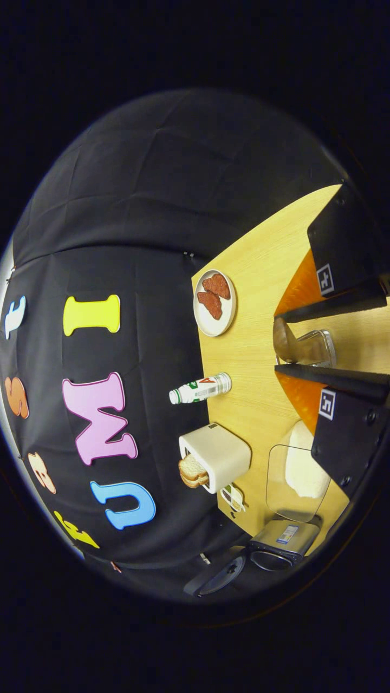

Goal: Close the left gripper, press the button to open the rice cooker; take a wooden spoon from the chopstick holder with the right hand, scoop a spoonful of rice and pour it into the rice cooker, then put the wooden spoon back into the chopstick holder.

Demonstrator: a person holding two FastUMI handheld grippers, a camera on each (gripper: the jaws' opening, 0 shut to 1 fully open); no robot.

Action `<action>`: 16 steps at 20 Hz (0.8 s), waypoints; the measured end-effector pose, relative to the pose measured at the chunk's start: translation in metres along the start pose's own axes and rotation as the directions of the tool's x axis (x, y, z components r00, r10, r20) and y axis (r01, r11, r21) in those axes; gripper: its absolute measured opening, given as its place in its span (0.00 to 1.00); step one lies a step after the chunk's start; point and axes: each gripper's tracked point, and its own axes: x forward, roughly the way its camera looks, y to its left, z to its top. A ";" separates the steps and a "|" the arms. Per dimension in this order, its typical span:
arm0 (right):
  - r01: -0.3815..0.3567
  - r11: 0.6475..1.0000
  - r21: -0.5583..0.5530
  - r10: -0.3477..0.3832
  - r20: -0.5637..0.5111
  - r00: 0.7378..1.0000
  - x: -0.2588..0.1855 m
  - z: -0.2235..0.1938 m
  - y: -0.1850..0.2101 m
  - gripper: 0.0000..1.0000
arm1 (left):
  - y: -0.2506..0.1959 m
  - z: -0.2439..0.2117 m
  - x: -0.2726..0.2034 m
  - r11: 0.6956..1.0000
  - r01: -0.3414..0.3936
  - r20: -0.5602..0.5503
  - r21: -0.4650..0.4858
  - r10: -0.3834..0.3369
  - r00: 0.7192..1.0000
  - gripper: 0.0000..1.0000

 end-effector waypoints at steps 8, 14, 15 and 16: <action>-0.004 1.000 0.007 0.003 0.112 0.994 -0.032 0.044 0.012 0.45 | 0.004 0.009 0.015 1.000 0.023 0.026 0.006 -0.023 0.999 0.80; -0.046 0.999 -0.012 0.047 0.137 0.990 -0.050 0.050 0.046 0.45 | 0.018 0.042 0.044 0.998 0.036 0.099 0.050 -0.041 0.994 0.79; -0.053 0.998 -0.021 0.055 0.137 0.989 -0.053 0.049 0.052 0.45 | 0.021 0.046 0.051 0.998 0.042 0.106 0.055 -0.047 0.993 0.79; -0.057 0.998 -0.029 0.061 0.139 0.988 -0.056 0.048 0.058 0.45 | 0.024 0.051 0.057 0.997 0.046 0.118 0.053 -0.052 0.992 0.80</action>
